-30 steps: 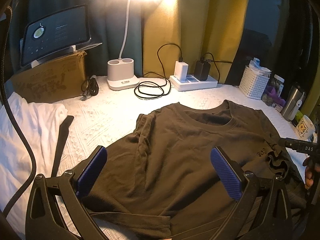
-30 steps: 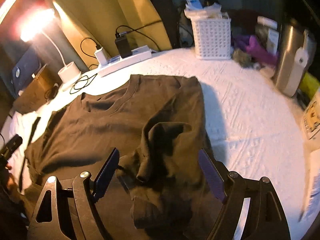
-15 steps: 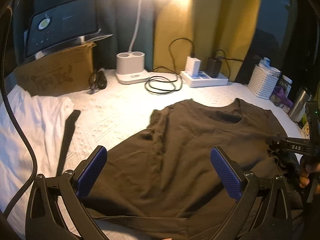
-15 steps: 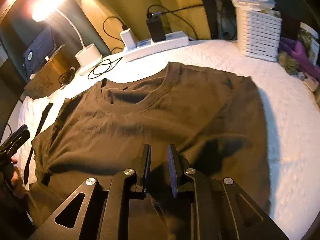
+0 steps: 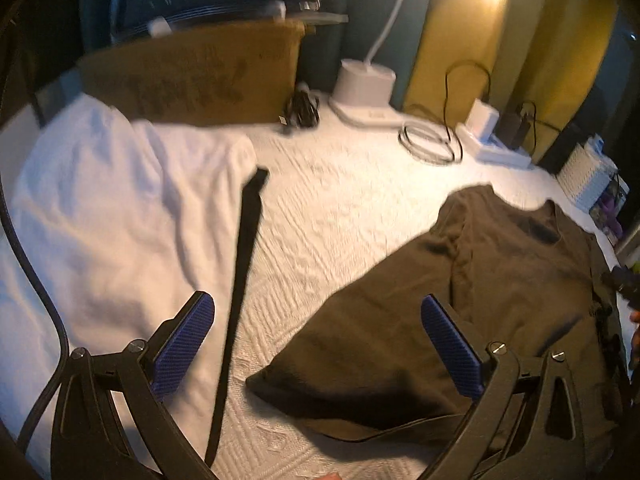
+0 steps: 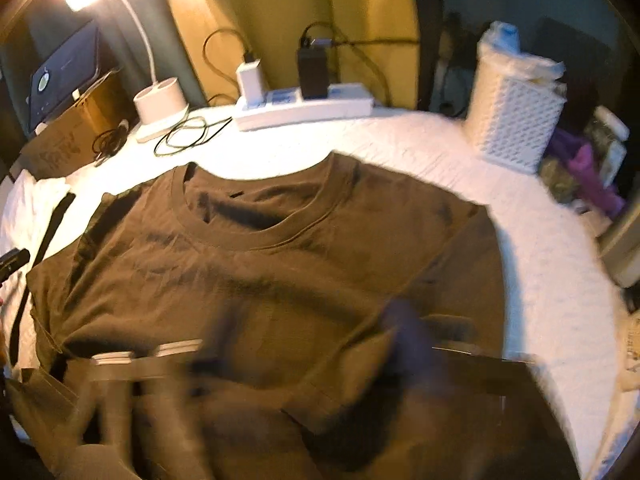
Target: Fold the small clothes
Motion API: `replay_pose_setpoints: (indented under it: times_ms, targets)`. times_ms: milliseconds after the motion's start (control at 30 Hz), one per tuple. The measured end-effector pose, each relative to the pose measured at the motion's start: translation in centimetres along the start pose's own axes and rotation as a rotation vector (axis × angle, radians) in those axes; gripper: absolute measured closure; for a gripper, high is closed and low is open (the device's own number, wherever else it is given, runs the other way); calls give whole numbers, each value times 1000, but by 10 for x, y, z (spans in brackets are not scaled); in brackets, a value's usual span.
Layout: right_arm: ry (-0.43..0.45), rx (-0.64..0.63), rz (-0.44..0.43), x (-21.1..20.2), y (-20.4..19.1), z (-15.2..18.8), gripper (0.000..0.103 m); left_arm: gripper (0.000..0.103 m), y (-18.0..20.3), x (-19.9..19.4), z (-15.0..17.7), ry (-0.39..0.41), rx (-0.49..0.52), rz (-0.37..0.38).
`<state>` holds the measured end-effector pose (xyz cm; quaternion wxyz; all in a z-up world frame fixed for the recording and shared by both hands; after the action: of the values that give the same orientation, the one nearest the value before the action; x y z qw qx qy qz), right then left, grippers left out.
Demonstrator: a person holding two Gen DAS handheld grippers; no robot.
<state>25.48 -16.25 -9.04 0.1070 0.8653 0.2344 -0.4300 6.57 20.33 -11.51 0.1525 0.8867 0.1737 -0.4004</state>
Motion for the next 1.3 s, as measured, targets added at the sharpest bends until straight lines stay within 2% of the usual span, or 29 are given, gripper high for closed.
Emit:
replay_pose_setpoints:
  times_ms: [133,167,200,233,267,300,333,367,400,433,500,733,800,933,967,1033,1067,1100,1133,1167,1300]
  targets:
    - [12,22,43,-16,15,8,7,3,8,21,7,-43,67,-15]
    - [11,32,51,-18,20,11,7,7,11,23,8,-47,88,-12]
    - [9,44,56,-21,25,15,7,17,13,26,9,-59,101,-1]
    - [8,54,61,-22,29,18,7,21,14,29,11,-77,107,13]
    - [8,65,66,-24,33,21,7,30,16,28,11,-61,127,1]
    - [7,77,68,-26,38,25,7,50,18,27,12,-50,155,-5]
    - [7,85,67,-28,41,28,7,61,18,25,12,-43,174,-17]
    - [6,93,68,-28,43,30,7,82,16,23,12,-43,169,-8]
    - [6,107,67,-29,46,33,7,95,14,23,11,-49,158,16]
    - [8,113,64,-30,47,35,7,96,13,22,9,-51,149,32]
    - [13,124,59,-32,49,37,7,100,12,20,5,-33,163,12]
    - [34,139,49,-39,54,40,7,101,3,15,-30,52,161,-36]
    - [36,154,44,-39,57,42,7,102,-5,18,-40,71,151,-89]
    - [28,160,37,-37,58,47,7,101,-28,18,-54,42,88,-174]
    - [25,160,36,-36,59,49,7,101,-29,13,-54,44,81,-171]
    - [24,162,33,-36,59,51,7,93,-24,-2,-50,50,78,-135]
    - [25,163,30,-36,59,52,7,74,-16,-10,-45,51,88,-118]
    - [25,164,28,-36,59,53,7,48,-8,-17,-39,56,94,-104]
    - [27,165,26,-36,60,54,7,39,1,-24,-33,63,95,-82]
    - [29,166,25,-36,60,55,7,33,11,-30,-26,65,95,-60]
    - [39,164,10,-39,60,57,7,33,56,-40,0,14,155,31]
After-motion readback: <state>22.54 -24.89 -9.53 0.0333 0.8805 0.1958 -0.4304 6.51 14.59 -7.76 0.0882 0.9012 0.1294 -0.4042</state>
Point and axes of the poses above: each gripper's, at about its wrist camera, not at the fingertips, and x roughly the way its jaws point, y to its right, z to its underside, the point moved 3 cm from there along x, roughly the way its jaws point, and after that the axes turned 2 degrees about y, right-handed, at the moved point
